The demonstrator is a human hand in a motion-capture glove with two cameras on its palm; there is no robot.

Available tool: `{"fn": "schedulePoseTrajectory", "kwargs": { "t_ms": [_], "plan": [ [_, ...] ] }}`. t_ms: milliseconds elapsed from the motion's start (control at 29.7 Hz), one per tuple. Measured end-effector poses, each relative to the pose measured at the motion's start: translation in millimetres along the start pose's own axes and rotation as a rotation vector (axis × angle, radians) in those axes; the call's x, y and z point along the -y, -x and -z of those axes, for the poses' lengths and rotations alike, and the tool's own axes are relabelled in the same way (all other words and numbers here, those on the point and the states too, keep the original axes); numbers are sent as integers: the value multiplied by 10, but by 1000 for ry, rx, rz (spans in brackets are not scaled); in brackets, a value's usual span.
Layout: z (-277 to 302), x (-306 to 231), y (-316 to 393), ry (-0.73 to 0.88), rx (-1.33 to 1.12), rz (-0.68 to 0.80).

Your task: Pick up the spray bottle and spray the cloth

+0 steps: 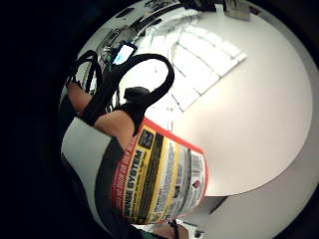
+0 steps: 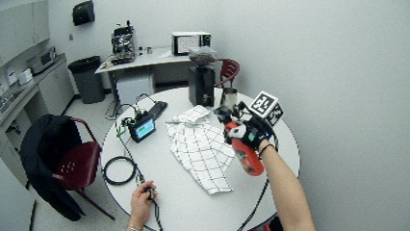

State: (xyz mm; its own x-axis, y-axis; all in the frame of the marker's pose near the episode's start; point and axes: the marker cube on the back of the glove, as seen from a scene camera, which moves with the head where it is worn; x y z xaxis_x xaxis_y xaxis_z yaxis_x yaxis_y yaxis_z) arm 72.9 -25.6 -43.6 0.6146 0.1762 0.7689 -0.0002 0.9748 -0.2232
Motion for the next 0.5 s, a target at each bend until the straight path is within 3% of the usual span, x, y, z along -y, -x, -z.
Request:
{"fn": "schedulePoseTrajectory", "kwargs": {
  "t_ms": [336,505],
  "plan": [
    [446,-146,488,-98,-29,51],
    [304,-156,15,-69,-25,-16]
  ]
}}
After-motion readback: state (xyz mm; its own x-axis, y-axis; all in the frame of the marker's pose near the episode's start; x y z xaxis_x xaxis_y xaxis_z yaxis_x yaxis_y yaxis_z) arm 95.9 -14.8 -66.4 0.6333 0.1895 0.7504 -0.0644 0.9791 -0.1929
